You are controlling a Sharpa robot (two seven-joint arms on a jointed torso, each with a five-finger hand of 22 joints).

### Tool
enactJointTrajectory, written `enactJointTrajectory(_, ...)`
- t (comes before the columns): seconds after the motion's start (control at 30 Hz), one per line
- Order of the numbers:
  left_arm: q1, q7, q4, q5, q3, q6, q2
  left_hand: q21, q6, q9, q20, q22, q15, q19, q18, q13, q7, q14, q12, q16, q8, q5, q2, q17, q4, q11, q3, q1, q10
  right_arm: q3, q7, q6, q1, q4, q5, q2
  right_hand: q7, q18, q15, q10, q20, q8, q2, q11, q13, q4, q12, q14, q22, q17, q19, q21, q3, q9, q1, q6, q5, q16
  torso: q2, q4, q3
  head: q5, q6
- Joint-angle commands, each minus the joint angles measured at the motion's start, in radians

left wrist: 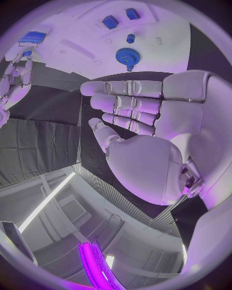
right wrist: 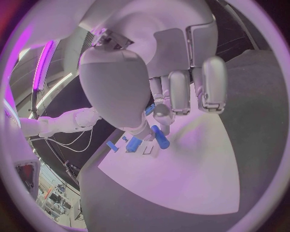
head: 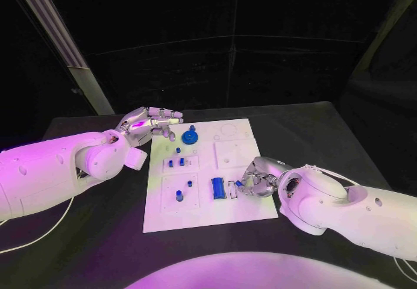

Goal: Assemble the parts on the task board

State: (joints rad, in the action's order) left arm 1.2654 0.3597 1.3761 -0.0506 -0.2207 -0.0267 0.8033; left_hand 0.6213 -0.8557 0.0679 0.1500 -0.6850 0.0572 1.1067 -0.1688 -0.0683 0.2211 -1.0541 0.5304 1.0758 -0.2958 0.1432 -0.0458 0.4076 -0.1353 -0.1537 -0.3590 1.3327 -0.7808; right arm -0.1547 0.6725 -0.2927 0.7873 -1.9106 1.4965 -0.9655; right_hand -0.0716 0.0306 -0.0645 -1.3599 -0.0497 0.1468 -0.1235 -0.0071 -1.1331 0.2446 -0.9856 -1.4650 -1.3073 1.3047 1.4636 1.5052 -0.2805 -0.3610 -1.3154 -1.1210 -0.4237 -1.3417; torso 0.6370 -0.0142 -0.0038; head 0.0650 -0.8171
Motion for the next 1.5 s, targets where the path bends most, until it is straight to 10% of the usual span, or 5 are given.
enactJointTrajectory(0.03,0.001,-0.001,0.002,0.0,0.001,-0.012,-0.001,-0.005,0.006,-0.001,0.001,0.002,0.001,-0.007,-0.015,0.001,0.001,0.005,0.007,-0.003,-0.004,0.006,0.012,-0.001,-0.006,0.001,-0.001,0.001,0.009,0.0,0.01,-0.015,0.001,0.004,-0.117,0.006,0.001,-0.009,-0.008,-0.013,0.008,0.005,0.001,-0.001,-0.006,0.002,-0.01,-0.058,-0.199,0.006,0.055,0.005,0.015,-0.022,0.02,-0.01,-0.014,-0.007,-0.001,-0.001,0.0004,-0.001,0.0)
enactJointTrajectory(0.9,0.002,-0.007,0.004,0.0,0.001,-0.034,-0.002,-0.005,0.007,-0.001,0.001,0.002,0.001,-0.008,-0.015,0.001,0.001,0.006,0.008,-0.003,-0.006,0.006,0.011,-0.003,-0.007,0.001,-0.001,0.002,0.01,-0.001,0.017,-0.046,0.002,0.039,-0.123,0.057,0.01,-0.011,-0.013,-0.028,0.013,0.014,0.013,-0.008,-0.025,0.008,-0.033,-0.06,-0.203,0.015,0.058,0.009,0.038,-0.03,0.051,-0.027,-0.024,-0.016,0.0,-0.0008,0.0012,-0.003,-0.003)
enactJointTrajectory(1.5,0.002,-0.013,0.005,0.011,0.001,-0.042,-0.003,-0.005,0.007,-0.001,0.001,0.002,0.001,-0.009,-0.015,0.001,0.001,0.007,0.009,-0.003,-0.006,0.006,0.01,-0.004,-0.008,0.001,-0.001,0.003,0.01,-0.001,0.021,0.023,0.002,0.059,-0.036,0.072,0.015,-0.01,-0.016,-0.036,0.017,0.022,0.027,-0.011,-0.038,0.026,-0.045,-0.059,-0.202,0.01,0.057,0.008,0.065,-0.04,0.095,-0.037,-0.024,-0.012,0.0,-0.001,0.0011,-0.002,-0.002)
